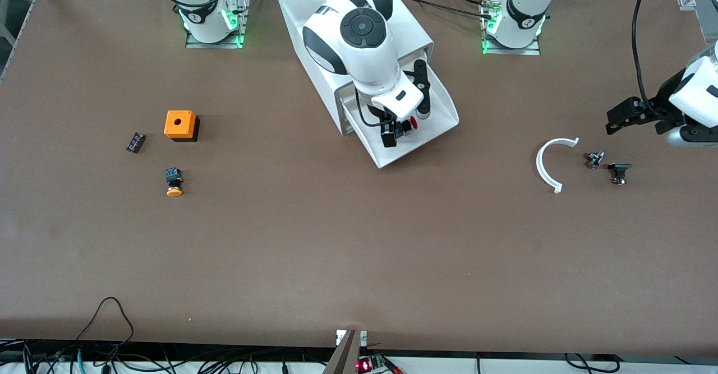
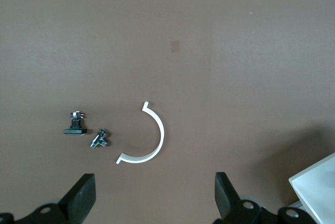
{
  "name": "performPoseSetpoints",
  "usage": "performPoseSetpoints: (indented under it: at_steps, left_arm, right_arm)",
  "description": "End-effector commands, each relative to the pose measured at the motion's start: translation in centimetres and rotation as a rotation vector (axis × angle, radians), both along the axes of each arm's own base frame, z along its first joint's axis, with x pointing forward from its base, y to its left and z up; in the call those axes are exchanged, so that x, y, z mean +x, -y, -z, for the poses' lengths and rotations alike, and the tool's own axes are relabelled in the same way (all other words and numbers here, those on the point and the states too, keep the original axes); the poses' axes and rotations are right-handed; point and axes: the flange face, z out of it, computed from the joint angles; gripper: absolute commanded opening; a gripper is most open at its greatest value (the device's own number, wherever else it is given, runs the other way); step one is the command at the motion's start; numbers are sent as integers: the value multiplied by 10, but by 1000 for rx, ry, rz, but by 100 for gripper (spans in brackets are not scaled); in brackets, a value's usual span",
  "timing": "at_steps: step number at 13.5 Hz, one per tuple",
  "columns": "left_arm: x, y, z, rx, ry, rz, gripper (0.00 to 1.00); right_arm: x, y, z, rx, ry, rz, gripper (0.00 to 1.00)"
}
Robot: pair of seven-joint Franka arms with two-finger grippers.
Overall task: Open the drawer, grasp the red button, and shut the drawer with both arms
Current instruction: 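Grasp the red push button inside the drawer with the right gripper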
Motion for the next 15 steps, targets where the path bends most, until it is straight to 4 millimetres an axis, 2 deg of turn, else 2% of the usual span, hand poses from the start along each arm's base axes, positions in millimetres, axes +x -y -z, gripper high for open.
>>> performPoseSetpoints:
  at_steps: [1,3,7,9,11,13,15]
  left_arm:
    - [0,10,-3,22,-3,4,100]
    - [1,10,-3,22,-2,4,100]
    - [1,17,-6,13,4,18,100]
    - [1,17,-13,8,18,16,100]
    - [1,12,-13,5,15,8,100]
    - [7,11,-7,5,10,7,100]
    - [11,11,-9,3,15,7,100]
  right_arm:
    - [-3,-6,12,-51,15,-106,100]
    - [-15,-14,16,-88,29,-149,100]
    - [-23,-23,37,-105,14,-174,100]
    - [-28,-27,49,-117,0,-179,100]
    - [-29,-28,61,-126,-13,-181,100]
    - [-38,-35,68,-133,-19,-190,100]
    - [-37,-36,72,-136,-15,-192,100]
